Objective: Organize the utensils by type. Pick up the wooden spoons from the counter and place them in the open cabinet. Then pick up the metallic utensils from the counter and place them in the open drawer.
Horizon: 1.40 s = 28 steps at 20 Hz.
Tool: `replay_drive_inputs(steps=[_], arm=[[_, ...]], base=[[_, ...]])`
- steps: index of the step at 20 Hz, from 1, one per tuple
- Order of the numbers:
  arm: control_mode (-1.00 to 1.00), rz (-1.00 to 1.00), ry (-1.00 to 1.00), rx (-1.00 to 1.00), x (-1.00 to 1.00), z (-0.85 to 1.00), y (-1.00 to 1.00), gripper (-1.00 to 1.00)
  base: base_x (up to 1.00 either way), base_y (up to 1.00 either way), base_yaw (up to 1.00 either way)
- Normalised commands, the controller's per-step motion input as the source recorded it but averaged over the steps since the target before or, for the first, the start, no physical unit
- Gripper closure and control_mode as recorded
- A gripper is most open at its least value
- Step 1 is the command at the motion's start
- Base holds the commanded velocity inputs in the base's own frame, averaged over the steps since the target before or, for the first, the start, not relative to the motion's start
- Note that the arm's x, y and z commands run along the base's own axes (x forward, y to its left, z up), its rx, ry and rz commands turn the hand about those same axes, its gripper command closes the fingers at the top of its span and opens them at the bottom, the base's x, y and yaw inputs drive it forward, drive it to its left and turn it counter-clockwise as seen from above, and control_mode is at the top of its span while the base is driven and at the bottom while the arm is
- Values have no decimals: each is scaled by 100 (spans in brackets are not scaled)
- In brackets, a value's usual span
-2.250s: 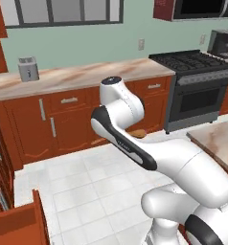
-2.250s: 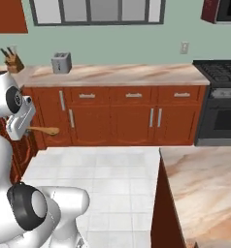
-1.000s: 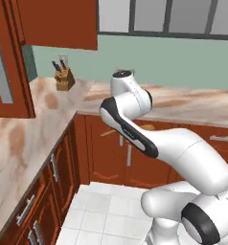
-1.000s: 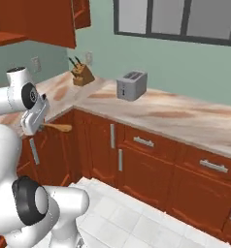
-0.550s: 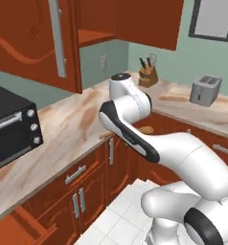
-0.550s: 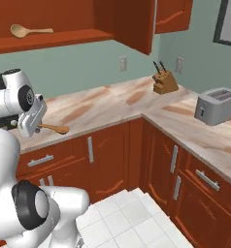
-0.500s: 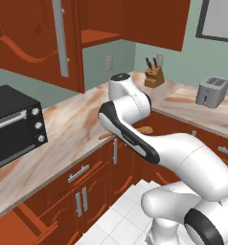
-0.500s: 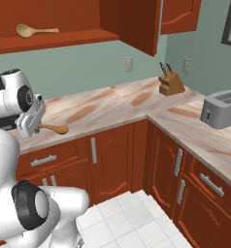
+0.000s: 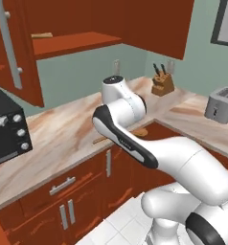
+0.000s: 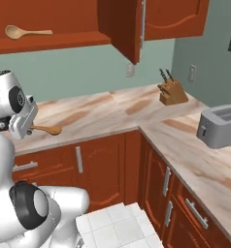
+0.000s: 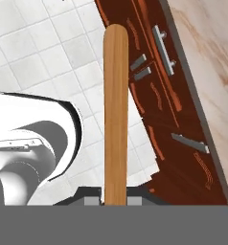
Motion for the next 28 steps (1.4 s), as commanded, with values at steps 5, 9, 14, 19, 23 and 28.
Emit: replay_drive_inputs(steps=[5, 9, 14, 19, 23, 28], arm=[[100, 0, 0, 0, 0, 0, 0, 100], [100, 0, 0, 0, 0, 0, 0, 100], [100, 0, 0, 0, 0, 0, 0, 100], [100, 0, 0, 0, 0, 0, 0, 100], [100, 0, 0, 0, 0, 0, 0, 100], [100, 0, 0, 0, 0, 0, 0, 100]], base=[[43, -20, 53], [53, -21, 57], [67, -38, 29], [68, -29, 19], [61, -20, 22], [56, -14, 23]])
